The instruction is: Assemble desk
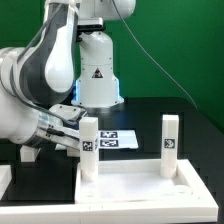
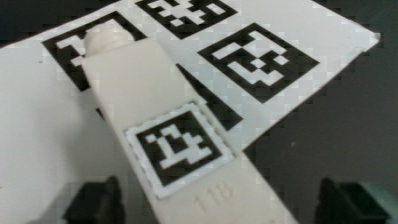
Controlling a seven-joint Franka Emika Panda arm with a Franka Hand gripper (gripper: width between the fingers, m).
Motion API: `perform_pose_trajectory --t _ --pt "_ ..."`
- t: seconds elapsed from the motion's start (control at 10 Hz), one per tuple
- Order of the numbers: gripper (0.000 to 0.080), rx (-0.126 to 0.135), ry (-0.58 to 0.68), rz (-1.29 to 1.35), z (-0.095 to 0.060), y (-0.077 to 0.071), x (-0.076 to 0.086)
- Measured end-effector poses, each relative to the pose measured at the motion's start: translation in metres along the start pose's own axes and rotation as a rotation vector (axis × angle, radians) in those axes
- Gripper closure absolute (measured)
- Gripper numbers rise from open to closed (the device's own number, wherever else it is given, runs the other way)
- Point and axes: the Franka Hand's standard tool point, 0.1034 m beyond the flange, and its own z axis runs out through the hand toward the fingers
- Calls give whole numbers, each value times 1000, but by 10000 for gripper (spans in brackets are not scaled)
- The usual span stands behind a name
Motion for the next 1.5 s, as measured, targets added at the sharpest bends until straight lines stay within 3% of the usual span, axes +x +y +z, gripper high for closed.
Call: perform_pose_trajectory --t 0.2,0.8,0.9,1.1,1.2,1.3,1.4,1.5 --pt "514 0 0 0 0 0 0" --pt "514 0 0 0 0 0 0" --pt "512 8 -25 -2 -7 1 -8" --pt "512 51 -29 -16 -41 1 -42" --pt "512 63 -19 -9 -47 -4 -60" --pt "512 68 -26 41 -45 -15 -85" --pt "512 67 -8 103 -37 -35 -108" --pt "512 93 48 136 -28 -55 -113"
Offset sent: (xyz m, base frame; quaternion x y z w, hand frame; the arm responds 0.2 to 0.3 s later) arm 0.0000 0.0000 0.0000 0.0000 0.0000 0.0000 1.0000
